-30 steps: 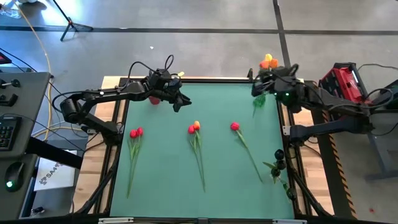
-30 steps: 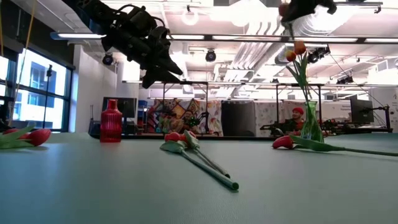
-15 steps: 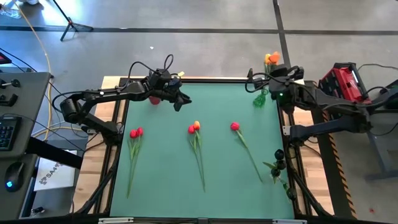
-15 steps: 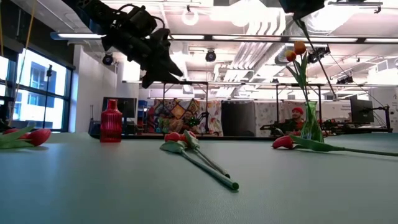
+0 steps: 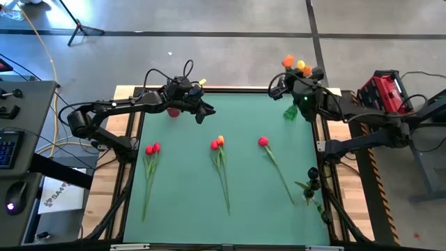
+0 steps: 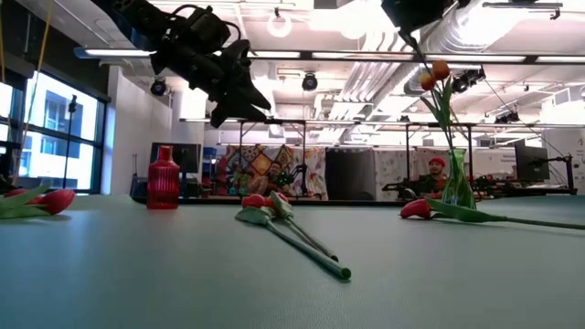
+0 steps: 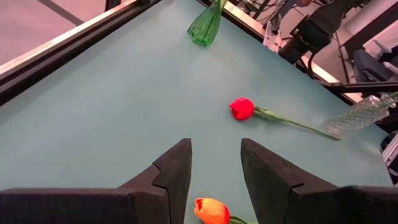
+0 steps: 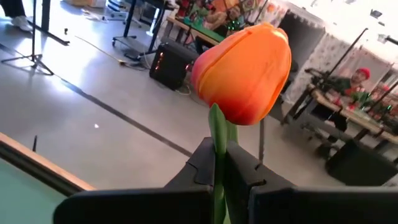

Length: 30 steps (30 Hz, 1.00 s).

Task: Sort flowers into vase by color
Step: Put the right orange tulip into the green flower vase

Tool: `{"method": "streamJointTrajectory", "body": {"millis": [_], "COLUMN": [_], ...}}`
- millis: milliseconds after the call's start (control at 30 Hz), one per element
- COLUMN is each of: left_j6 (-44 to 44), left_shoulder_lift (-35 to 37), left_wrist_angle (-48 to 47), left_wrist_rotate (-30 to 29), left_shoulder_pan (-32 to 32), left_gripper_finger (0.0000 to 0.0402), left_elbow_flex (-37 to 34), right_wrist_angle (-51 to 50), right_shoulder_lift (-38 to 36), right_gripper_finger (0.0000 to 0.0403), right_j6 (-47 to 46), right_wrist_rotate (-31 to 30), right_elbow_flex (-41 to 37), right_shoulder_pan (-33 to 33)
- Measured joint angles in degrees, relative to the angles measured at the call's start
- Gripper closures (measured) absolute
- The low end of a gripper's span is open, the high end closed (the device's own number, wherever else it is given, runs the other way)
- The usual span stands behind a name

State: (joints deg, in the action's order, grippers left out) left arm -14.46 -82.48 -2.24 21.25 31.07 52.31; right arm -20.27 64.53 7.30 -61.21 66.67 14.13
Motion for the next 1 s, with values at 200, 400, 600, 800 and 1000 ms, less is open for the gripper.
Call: {"method": "streamJointTrajectory", "body": {"millis": [200,400,600,800,1000], "left_j6": [-0.36,-0.35,-0.37,-0.37,-0.44], "left_shoulder_lift": [0.0,0.0,0.0,0.0,0.0], "left_wrist_angle": [-0.04,-0.02,-0.02,-0.04,-0.06], "left_wrist_rotate": [0.0,-0.7,-1.11,-2.0,-2.22], "left_shoulder_pan": [0.0,0.0,0.0,0.0,0.0], "left_gripper_finger": [0.0276,0.0276,0.0276,0.0276,0.0276], "left_elbow_flex": [0.0,0.0,0.0,0.0,-0.01], "right_wrist_angle": [2.54,3.94,2.12,2.16,3.14], "right_shoulder_lift": [0.43,0.42,1.2,4.34,5.53], "right_gripper_finger": [0.0403,0.0403,0.0403,0.0403,0.0403], "right_j6": [0.19,2.1,0.29,0.47,0.41], "right_wrist_rotate": [2.36,4.68,7.41,9.86,13.35], "right_elbow_flex": [0.01,0.02,0.02,0.02,0.02], "right_shoulder_pan": [4.72,8.03,10.34,11.5,11.18]}}
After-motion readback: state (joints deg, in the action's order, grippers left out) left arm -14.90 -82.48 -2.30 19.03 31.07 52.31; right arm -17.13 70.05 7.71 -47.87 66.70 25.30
